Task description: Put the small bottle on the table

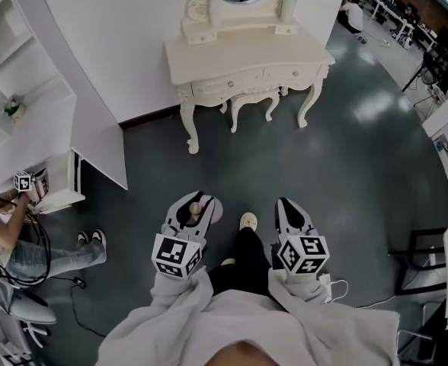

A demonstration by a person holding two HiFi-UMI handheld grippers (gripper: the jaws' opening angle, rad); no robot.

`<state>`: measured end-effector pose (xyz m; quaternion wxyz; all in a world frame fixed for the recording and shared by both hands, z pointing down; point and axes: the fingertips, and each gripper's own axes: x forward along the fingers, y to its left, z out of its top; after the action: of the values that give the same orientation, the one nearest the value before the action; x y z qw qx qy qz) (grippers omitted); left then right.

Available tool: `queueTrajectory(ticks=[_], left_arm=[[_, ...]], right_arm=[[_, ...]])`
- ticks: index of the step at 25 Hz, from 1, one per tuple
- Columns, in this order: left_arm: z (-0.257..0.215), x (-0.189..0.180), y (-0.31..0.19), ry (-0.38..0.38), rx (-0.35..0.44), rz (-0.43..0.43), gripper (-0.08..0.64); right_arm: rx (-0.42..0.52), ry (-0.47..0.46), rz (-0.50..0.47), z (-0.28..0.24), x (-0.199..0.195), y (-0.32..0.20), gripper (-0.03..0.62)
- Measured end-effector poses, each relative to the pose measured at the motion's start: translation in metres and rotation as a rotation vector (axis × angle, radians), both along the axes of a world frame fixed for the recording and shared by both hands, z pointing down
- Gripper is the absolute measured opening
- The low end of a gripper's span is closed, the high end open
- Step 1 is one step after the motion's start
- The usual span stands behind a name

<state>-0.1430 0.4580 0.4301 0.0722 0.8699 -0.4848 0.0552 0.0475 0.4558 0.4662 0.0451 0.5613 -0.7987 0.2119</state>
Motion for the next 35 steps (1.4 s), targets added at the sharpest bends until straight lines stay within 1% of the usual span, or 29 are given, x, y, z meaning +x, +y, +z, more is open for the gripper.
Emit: queueTrajectory(ticks=[5, 9, 14, 18, 27, 32, 35], left_arm=[[-0.002, 0.008, -0.045, -0.004, 0.007, 0.004, 0.123], [-0.006, 0.019, -0.089, -0.005, 0.016, 0.000, 0.123], [-0.015, 0.029, -0.143, -0.007, 0.036, -0.010, 0.123], [-0.017, 0.039, -0.178, -0.008, 0.039, -0.015, 0.123], [-0.013, 0.054, -0.234, -0.011, 0.031, -0.023, 0.123], [-0.008, 0.059, -0.259, -0.007, 0.025, -0.039, 0.123], [-0.009, 0.062, -0.272, -0.004, 0.039, -0.055, 0.123]], right_arm=[[0.006, 0.003, -0.001, -0.002, 0.008, -0.043, 0.040], [0.009, 0.015, 0.003, -0.004, 0.024, -0.086, 0.040], [0.033, 0.031, -0.003, -0.013, 0.038, -0.139, 0.040], [0.034, 0.031, -0.015, -0.014, 0.046, -0.174, 0.040], [0.027, 0.032, -0.032, -0.009, 0.060, -0.229, 0.040], [0.032, 0.037, -0.075, -0.008, 0.062, -0.256, 0.040], [0.049, 0.053, -0.103, -0.009, 0.064, -0.270, 0.040]])
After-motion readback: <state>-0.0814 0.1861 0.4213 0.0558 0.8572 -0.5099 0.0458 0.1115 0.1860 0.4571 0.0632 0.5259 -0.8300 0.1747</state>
